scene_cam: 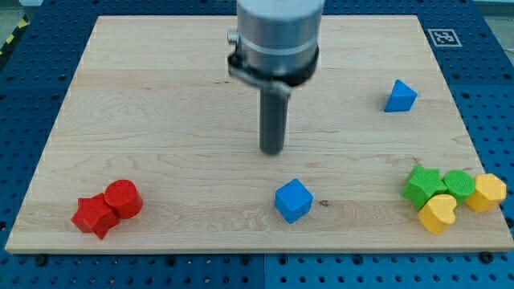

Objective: Slide the blue triangle diagonal to the blue cube

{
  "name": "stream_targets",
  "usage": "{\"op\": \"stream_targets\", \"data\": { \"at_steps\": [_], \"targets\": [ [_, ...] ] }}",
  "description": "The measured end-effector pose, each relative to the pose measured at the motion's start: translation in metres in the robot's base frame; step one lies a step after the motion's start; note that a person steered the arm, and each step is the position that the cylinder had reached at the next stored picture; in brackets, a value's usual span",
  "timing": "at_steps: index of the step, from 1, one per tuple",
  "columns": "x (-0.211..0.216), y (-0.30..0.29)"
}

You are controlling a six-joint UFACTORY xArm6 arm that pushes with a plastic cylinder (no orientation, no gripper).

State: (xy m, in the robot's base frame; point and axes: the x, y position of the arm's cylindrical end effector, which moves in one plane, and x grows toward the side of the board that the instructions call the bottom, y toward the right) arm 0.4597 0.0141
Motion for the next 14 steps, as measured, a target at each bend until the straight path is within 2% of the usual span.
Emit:
{"op": "stream_targets", "data": {
  "at_steps": [1, 2, 3, 4, 8, 10, 11, 13, 14],
  "targets": [
    [-0.062, 0.025],
    [-0.104, 0.090],
    [-0.126, 0.172],
    [-0.113, 0.210],
    [-0.041, 0.202],
    [-0.033, 0.197],
    [-0.014, 0.197],
    [-0.008, 0.172],
    [0.009, 0.167]
  ]
}}
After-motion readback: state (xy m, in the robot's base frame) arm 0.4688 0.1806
